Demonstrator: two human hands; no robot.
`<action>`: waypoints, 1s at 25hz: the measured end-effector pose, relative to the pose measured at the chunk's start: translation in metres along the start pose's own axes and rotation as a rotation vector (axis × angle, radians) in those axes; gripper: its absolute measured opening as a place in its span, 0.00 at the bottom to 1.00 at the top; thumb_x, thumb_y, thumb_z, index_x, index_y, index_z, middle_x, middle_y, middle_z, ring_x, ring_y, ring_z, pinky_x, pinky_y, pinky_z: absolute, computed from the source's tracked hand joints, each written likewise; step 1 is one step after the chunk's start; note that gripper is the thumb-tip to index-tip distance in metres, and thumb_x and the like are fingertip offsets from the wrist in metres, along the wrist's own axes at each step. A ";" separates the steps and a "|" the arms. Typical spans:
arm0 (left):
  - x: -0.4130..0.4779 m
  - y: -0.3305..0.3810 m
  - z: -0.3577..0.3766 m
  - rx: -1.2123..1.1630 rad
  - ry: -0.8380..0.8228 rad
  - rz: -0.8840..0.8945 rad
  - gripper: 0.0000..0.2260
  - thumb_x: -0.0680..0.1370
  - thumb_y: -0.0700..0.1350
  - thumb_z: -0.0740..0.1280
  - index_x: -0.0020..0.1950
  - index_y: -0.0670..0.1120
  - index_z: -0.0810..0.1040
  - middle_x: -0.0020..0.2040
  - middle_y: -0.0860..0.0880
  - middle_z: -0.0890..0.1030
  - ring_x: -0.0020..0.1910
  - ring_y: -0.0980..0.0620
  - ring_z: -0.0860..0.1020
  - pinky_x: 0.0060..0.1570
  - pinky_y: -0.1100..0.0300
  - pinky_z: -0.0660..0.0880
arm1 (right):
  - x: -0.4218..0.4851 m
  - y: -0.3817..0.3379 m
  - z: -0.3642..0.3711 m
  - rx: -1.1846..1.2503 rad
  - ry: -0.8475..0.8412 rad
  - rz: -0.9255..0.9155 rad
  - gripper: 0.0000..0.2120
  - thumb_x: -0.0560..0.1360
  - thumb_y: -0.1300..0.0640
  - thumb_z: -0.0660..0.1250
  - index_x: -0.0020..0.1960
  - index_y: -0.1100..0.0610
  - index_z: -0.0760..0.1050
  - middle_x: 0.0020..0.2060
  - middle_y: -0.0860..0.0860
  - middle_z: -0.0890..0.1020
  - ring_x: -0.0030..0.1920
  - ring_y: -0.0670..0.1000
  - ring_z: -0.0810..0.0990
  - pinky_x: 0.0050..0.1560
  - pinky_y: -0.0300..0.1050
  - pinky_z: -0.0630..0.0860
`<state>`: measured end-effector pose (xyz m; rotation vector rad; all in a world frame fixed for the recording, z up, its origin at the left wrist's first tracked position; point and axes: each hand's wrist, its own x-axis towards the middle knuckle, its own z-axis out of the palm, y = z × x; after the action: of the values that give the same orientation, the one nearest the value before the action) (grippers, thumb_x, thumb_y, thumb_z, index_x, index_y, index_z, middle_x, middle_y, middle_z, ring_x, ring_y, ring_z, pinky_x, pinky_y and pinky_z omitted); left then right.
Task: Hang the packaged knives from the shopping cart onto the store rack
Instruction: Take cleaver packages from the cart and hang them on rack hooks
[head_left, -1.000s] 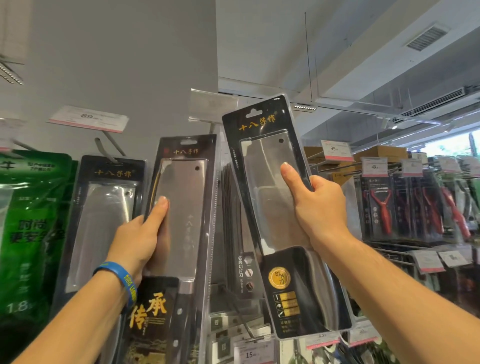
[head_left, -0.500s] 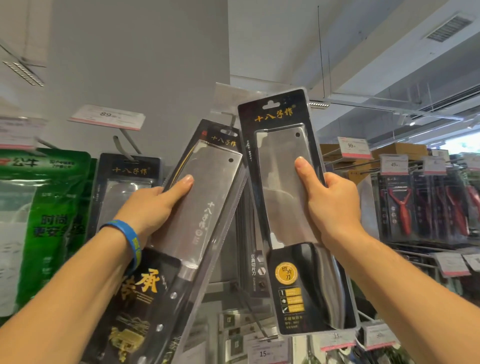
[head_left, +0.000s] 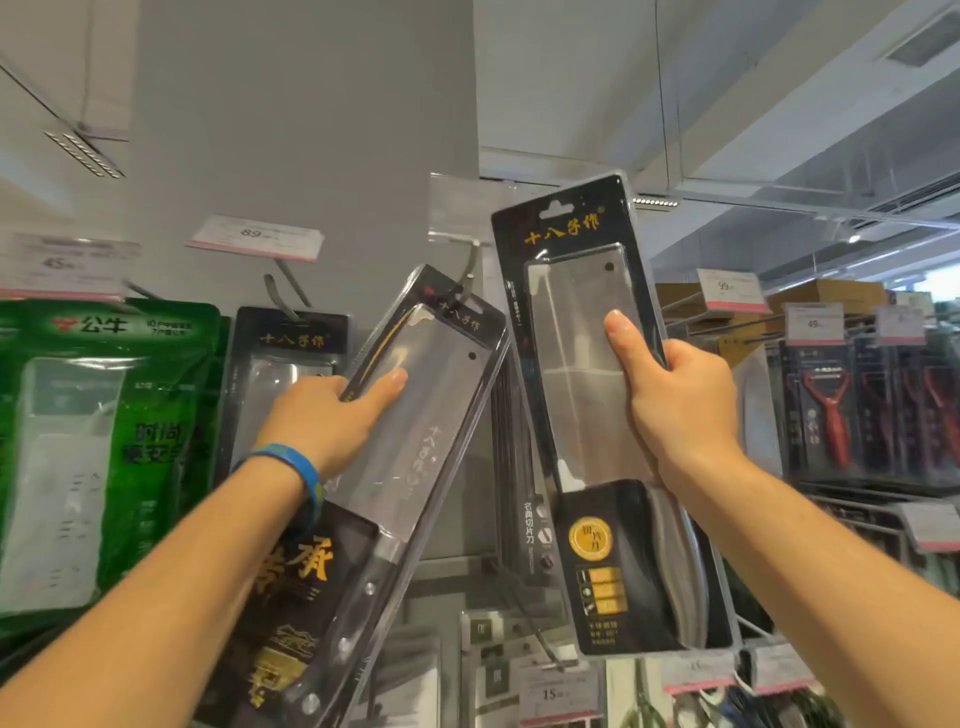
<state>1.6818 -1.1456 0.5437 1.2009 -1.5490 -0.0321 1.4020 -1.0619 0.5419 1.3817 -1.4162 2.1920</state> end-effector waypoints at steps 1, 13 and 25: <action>0.001 -0.001 0.007 -0.005 0.003 0.008 0.33 0.70 0.74 0.62 0.44 0.42 0.83 0.40 0.46 0.82 0.37 0.49 0.79 0.37 0.60 0.73 | 0.000 0.001 0.000 -0.011 -0.002 0.006 0.41 0.73 0.27 0.66 0.35 0.68 0.66 0.29 0.62 0.72 0.32 0.57 0.69 0.35 0.59 0.71; -0.013 -0.014 0.086 -0.405 -0.028 -0.171 0.35 0.71 0.74 0.61 0.44 0.41 0.80 0.41 0.44 0.81 0.44 0.44 0.80 0.41 0.55 0.74 | -0.021 0.005 0.005 0.057 -0.090 0.044 0.44 0.71 0.25 0.65 0.41 0.71 0.74 0.38 0.68 0.79 0.33 0.57 0.72 0.40 0.63 0.75; -0.007 -0.001 0.080 -0.298 0.054 -0.094 0.26 0.76 0.64 0.65 0.32 0.44 0.70 0.31 0.48 0.73 0.32 0.46 0.72 0.30 0.57 0.62 | -0.013 0.024 -0.019 0.104 -0.120 0.140 0.45 0.70 0.25 0.67 0.49 0.73 0.75 0.45 0.69 0.81 0.41 0.67 0.80 0.45 0.65 0.79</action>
<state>1.6220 -1.1848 0.5082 1.0274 -1.3838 -0.2801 1.3835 -1.0554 0.5148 1.5146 -1.5017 2.3359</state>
